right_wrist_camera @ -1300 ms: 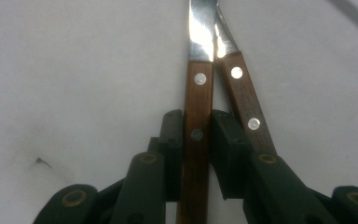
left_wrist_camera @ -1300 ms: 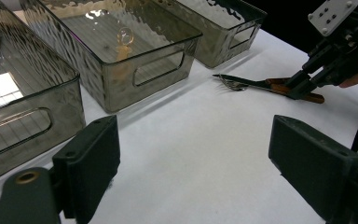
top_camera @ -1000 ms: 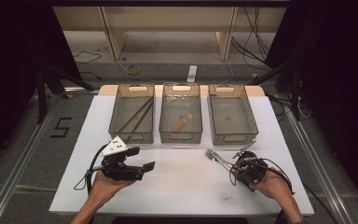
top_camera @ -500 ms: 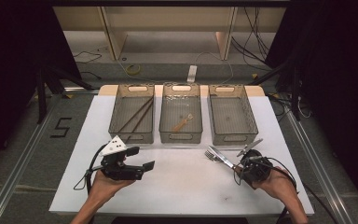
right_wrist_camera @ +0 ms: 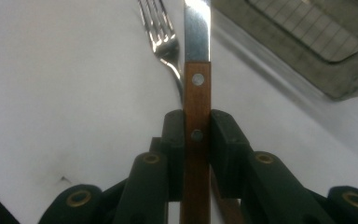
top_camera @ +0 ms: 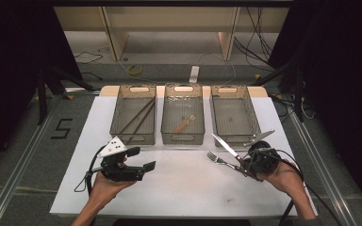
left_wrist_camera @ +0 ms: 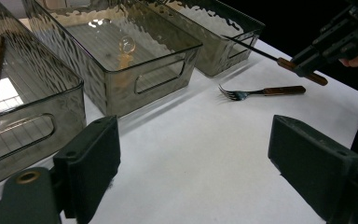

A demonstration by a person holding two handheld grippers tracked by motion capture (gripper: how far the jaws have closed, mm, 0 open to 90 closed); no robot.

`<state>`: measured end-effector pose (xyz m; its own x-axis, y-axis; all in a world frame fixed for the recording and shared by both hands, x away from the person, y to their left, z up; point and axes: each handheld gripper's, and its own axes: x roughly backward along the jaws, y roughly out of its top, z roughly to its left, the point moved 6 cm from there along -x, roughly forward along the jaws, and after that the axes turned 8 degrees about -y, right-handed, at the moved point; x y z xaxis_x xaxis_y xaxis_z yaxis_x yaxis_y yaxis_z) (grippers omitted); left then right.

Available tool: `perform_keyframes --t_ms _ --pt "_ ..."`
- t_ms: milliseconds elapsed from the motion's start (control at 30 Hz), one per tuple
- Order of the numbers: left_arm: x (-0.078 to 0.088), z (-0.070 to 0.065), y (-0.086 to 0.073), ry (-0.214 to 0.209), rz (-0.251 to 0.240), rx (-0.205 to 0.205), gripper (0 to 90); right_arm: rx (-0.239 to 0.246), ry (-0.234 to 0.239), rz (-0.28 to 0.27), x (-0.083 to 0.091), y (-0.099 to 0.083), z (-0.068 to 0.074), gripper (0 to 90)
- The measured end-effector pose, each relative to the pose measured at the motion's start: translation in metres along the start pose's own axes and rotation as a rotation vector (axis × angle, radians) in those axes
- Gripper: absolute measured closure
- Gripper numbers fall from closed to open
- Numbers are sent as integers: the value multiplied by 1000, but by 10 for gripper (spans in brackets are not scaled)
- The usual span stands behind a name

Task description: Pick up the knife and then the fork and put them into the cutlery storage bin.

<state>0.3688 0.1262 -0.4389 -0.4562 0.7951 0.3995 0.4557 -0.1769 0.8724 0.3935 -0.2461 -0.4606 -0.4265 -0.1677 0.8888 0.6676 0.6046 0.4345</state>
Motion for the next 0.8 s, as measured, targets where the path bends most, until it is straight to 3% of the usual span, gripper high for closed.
perform_keyframes --t_ms 800 --pt "2 2 2 20 -23 -2 161 -120 -29 -115 2 62 -39 770"
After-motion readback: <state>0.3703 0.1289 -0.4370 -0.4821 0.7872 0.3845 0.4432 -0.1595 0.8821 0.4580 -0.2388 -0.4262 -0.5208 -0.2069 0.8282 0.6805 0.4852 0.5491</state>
